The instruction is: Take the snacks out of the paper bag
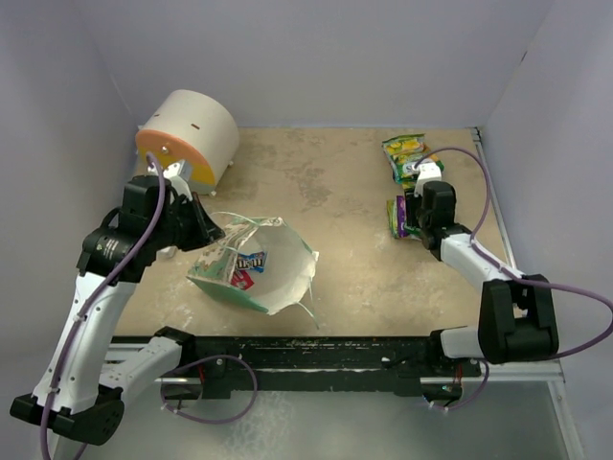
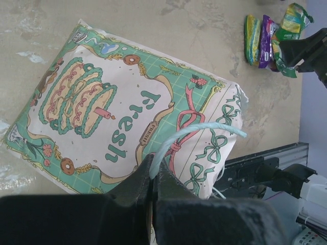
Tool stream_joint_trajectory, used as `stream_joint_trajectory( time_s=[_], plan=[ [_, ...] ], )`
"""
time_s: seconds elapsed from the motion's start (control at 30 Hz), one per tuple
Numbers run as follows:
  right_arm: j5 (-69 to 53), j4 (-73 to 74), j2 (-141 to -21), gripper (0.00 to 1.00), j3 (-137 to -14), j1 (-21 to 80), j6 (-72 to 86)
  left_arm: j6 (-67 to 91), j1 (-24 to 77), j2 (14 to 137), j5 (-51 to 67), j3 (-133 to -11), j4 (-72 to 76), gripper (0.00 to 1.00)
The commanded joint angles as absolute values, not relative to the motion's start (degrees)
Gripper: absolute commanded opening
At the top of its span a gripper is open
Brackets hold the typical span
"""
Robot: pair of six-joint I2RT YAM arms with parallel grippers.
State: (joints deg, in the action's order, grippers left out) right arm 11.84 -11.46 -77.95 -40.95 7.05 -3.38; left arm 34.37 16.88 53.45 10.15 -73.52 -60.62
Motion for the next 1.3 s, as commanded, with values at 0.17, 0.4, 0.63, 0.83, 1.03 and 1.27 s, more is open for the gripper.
stream_joint_trajectory(
  time_s=[0.17,0.4,0.63,0.83,1.03,1.27],
  plan=[
    [7.1,-9.7,-75.7,0.62,-43.2,6.8,-3.3,36.9,16.9,53.7,15.5,-72.9,-58.0,0.0],
    [4.5,-8.0,-70.9,0.87,-46.6,6.8,-6.0,40.1,16.9,51.2,17.8,-69.6,-55.8,0.0],
    [3.6,-2.2,-66.9,0.91,-50.5,6.8,-4.0,38.6,16.9,51.7,18.5,-72.0,-57.9,0.0],
    [4.0,3.0,-64.8,0.91,-53.1,6.8,-1.4,36.9,16.9,52.6,21.5,-73.8,-57.9,0.0],
    [-1.0,5.7,-62.0,0.91,-55.4,6.8,-1.3,36.2,16.9,53.8,23.8,-76.0,-56.4,0.0],
    [-16.8,5.5,-61.3,0.89,-54.8,8.0,7.1,32.1,16.9,55.6,30.6,-77.4,-48.1,0.0]
  ],
)
